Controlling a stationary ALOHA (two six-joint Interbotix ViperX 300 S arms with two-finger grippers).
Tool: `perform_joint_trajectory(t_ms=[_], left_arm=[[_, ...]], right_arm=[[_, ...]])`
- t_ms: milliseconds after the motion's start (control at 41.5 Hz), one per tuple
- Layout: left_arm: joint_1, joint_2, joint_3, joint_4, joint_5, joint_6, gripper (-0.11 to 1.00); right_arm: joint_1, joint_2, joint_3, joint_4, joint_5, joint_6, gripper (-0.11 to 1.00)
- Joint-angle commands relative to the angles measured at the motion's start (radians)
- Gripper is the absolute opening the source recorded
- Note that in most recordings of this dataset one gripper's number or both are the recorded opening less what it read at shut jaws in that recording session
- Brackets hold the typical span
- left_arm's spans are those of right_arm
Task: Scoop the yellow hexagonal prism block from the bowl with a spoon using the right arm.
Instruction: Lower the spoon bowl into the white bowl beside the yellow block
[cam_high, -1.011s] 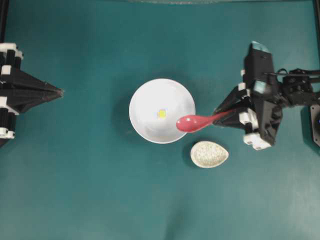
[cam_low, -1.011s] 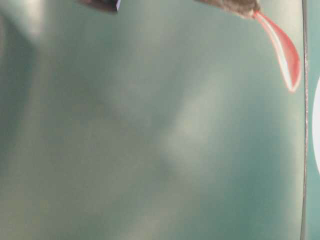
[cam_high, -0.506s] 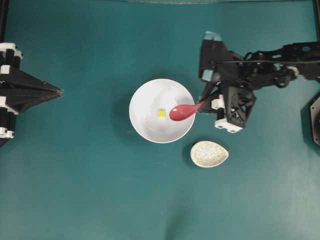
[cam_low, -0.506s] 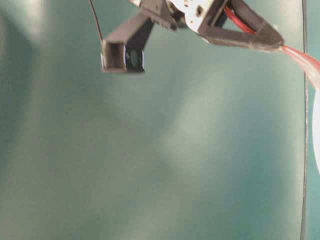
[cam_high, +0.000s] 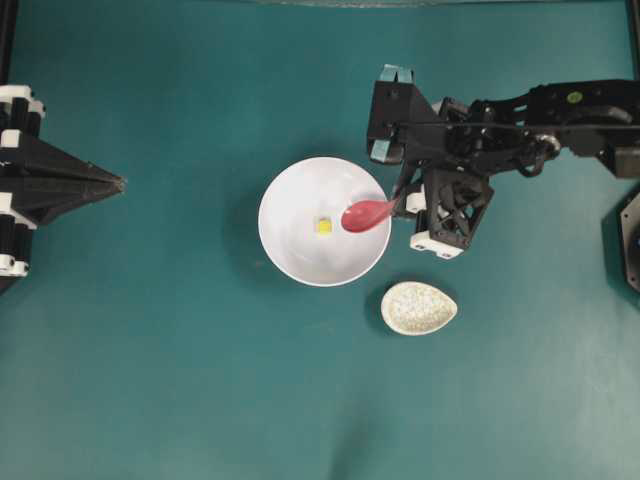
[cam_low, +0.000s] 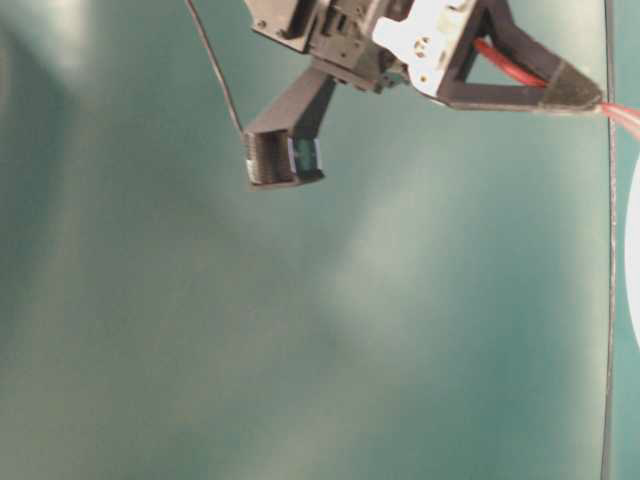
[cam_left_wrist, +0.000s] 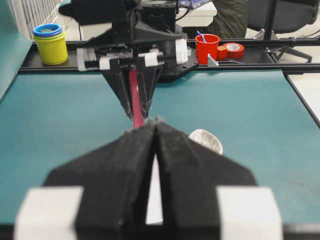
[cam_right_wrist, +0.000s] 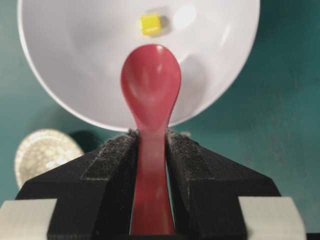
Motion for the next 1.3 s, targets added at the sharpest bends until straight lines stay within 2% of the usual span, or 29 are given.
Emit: perform_joint_trajectory(t_ms=[0, 794, 1276], left_arm=[[0.000, 0.006, -0.017, 0.003, -0.006, 0.002, 0.00], [0.002, 0.006, -0.017, 0.003, -0.006, 0.002, 0.00], [0.000, 0.006, -0.017, 0.003, -0.005, 0.002, 0.00]], right_arm=[[-0.003, -0.003, -0.025, -0.002, -0.006, 0.003, 0.24], [0.026, 0.141, -0.095, 0.002, -0.075, 0.009, 0.24], [0.031, 0.173, -0.135, 0.011, -0.192, 0.009, 0.24]])
